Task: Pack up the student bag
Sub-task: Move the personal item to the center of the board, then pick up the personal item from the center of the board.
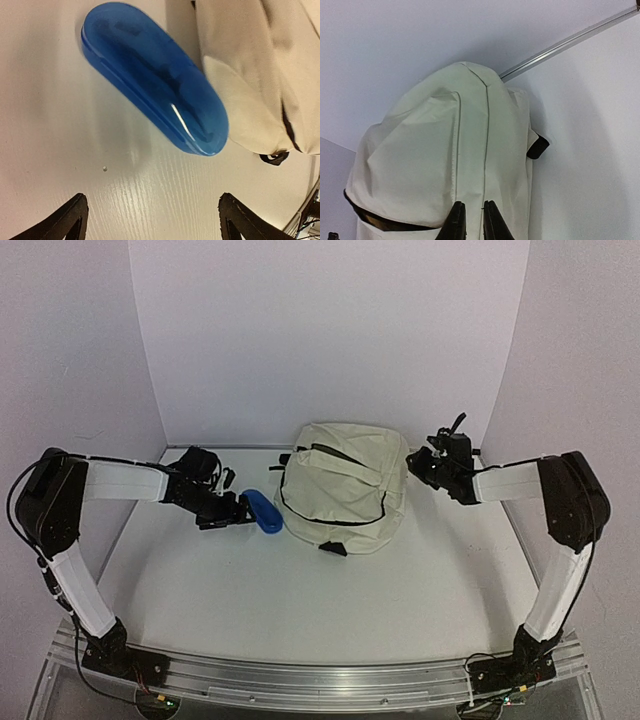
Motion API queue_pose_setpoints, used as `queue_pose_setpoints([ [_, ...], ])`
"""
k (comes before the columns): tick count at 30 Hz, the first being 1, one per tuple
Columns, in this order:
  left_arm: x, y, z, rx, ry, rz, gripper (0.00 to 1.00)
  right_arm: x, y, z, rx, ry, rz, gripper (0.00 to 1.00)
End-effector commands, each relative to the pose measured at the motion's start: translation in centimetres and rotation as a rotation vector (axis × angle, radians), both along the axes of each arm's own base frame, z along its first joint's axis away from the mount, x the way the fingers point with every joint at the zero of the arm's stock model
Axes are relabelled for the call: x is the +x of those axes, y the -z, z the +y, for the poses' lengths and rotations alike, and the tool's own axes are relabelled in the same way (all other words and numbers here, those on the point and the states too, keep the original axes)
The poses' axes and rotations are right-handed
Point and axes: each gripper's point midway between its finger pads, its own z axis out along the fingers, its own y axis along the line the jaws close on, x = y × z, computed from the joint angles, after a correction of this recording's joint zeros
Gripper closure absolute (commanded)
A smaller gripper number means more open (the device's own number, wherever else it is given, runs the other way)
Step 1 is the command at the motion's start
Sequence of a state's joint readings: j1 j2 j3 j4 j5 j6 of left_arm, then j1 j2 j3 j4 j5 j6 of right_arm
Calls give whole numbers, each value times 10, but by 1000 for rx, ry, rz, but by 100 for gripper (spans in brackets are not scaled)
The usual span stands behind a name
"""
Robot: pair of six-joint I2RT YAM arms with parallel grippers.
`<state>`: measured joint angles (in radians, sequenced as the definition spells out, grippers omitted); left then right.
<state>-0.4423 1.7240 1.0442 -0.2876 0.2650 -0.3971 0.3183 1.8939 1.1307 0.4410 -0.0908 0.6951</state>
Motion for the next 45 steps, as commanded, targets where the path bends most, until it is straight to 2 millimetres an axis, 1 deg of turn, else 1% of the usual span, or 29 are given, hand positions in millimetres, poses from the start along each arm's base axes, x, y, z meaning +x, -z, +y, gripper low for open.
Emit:
queue_pose_setpoints([
  [1,7,-41,-9,-102,-33,-81,5,-16,-43,-10,-46,-4,-80,69],
  [2,11,-43,-7,-104,-53,-84,3,-20,-45,-11,-63,-9,-76,63],
  [3,16,-45,-5,-110,-70,-84,3,-23,-51,-11,-78,-21,-82,57],
  [5,24,-50,-3,-157,-94,-77,2,-34,-63,-2,-121,-64,-91,46],
  [7,32,-57,-2,-245,-124,-66,2,-47,-81,13,-195,-111,-118,35],
  [8,38,-59,1,-276,-141,-71,2,-55,-91,23,-217,-127,-134,32],
  [9,41,-60,2,-311,-153,-64,2,-62,-96,32,-243,-150,-136,29],
  [10,45,-60,7,-330,-169,-59,2,-70,-106,42,-251,-174,-155,27],
  [12,52,-61,10,-377,-185,-45,2,-89,-116,69,-257,-242,-172,22],
  [14,57,-62,17,-410,-207,-54,2,-106,-125,99,-256,-317,-194,21],
  [16,59,-63,24,-417,-235,-66,2,-123,-127,134,-251,-410,-199,22],
  [17,60,-63,29,-408,-253,-72,2,-131,-126,152,-247,-457,-196,26],
  [18,59,-62,33,-397,-273,-77,2,-139,-121,172,-247,-506,-187,31],
  [20,56,-62,42,-379,-310,-85,2,-153,-114,209,-252,-587,-176,37],
  [22,50,-61,50,-356,-342,-88,2,-167,-106,245,-266,-662,-170,40],
  [24,44,-63,58,-340,-373,-103,2,-179,-91,279,-287,-732,-160,40],
  [26,38,-66,63,-332,-387,-118,0,-186,-67,307,-316,-790,-127,40],
  [27,34,-66,65,-327,-391,-120,0,-188,-60,320,-320,-811,-119,40],
  [29,27,-64,69,-314,-397,-102,0,-187,-40,338,-326,-837,-84,39],
  [31,22,-69,70,-319,-397,-97,0,-180,-17,351,-338,-840,-45,37],
  [32,19,-72,68,-333,-394,-96,0,-176,-8,356,-347,-836,-31,35],
  [33,17,-78,68,-348,-391,-106,0,-171,6,359,-365,-830,-11,33],
  [36,12,-89,68,-368,-389,-126,0,-150,18,364,-412,-758,7,32],
  [39,8,-95,72,-362,-399,-142,0,-129,32,358,-477,-653,30,27],
  [41,6,-96,74,-361,-403,-146,0,-122,45,355,-510,-623,62,26],
  [45,3,-95,73,-362,-402,-139,0,-111,58,351,-541,-587,83,25],
])
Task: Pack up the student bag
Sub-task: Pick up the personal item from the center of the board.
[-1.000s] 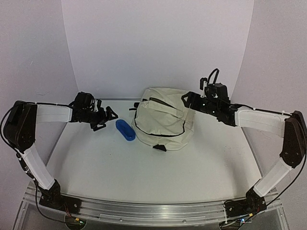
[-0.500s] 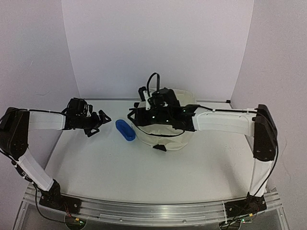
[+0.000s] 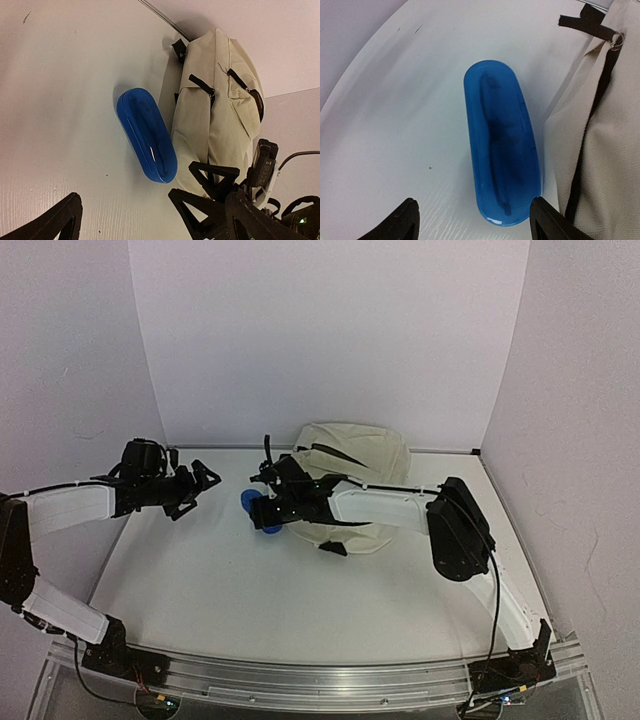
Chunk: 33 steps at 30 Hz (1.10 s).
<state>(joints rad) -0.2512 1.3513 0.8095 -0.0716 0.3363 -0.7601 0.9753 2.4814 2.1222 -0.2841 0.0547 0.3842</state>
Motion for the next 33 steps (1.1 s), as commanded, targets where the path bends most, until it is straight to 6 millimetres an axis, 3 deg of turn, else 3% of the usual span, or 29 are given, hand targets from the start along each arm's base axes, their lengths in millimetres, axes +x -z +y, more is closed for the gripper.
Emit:
queue_pose_setpoints([
  [1,-2,-3,4,-1,-16,-3,0,20,4,-13,-54,90,-22,24],
  [7,-2,4,-2,-29,2,20,0,23,29,-9,-81,66,-9,26],
  [16,1,8,-9,-69,22,33,0,36,34,-12,-120,99,-65,25],
  [33,3,16,-13,-82,38,60,0,45,56,4,-116,77,-85,20],
])
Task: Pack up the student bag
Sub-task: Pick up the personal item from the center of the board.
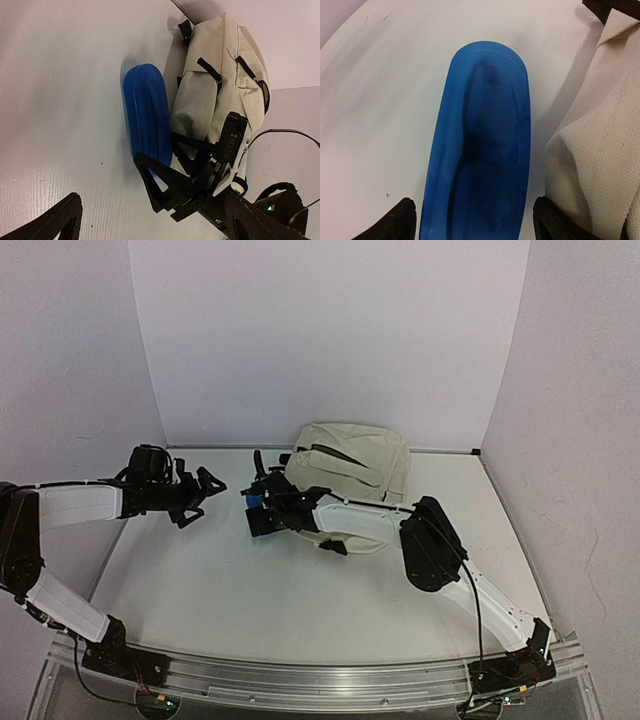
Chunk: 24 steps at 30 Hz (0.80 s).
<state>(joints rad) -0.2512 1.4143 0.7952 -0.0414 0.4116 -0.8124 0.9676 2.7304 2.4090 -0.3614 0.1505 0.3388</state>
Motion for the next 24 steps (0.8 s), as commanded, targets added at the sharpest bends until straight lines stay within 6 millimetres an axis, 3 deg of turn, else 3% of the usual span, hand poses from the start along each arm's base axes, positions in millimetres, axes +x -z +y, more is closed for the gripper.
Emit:
queue_pose_setpoints([
  [1,7,-4,-2,-18,5,-21,0,13,6,-5,-24,25,-33,21],
  [10,9,1,-5,-33,11,-21,0,16,20,-10,-60,41,-46,25],
  [18,8,2,-5,-39,13,-18,0,16,19,-6,-51,27,-53,43],
  [21,7,0,-4,-38,5,-24,0,12,11,-1,-25,6,-49,50],
  [24,6,-9,0,-29,-14,-47,0,8,-18,5,30,-16,-59,54],
])
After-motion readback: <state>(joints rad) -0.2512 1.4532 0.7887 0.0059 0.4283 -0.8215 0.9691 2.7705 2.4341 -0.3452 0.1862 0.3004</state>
